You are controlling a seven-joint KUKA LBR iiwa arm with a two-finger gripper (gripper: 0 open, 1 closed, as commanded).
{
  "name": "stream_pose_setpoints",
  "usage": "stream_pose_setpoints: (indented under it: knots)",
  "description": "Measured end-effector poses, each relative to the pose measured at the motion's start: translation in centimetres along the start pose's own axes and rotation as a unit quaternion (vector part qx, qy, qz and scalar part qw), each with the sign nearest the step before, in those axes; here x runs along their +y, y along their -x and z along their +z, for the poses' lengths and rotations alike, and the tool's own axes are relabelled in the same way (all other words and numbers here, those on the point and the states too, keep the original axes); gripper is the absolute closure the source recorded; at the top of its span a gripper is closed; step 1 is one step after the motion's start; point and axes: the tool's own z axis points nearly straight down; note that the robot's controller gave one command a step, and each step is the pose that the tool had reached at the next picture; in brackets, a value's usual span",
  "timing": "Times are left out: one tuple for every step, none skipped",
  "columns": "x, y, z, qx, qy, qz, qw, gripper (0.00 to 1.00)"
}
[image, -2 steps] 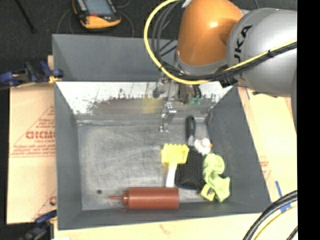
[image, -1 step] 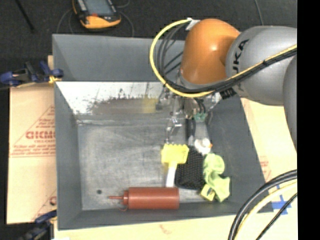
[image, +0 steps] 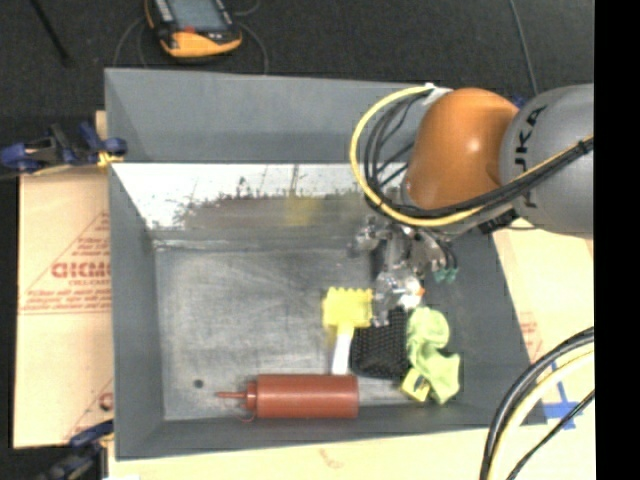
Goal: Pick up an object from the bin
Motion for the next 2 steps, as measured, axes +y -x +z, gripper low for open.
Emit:
stream_pose_setpoints:
  knots:
    - [-0.3,-0.5,0.3,-0.0006,0.000,-0.100,0.9949,0.00]
    - [-0.5,-0.2,6.8,-0.0038,-0.001,-0.235,0.9721,0.00]
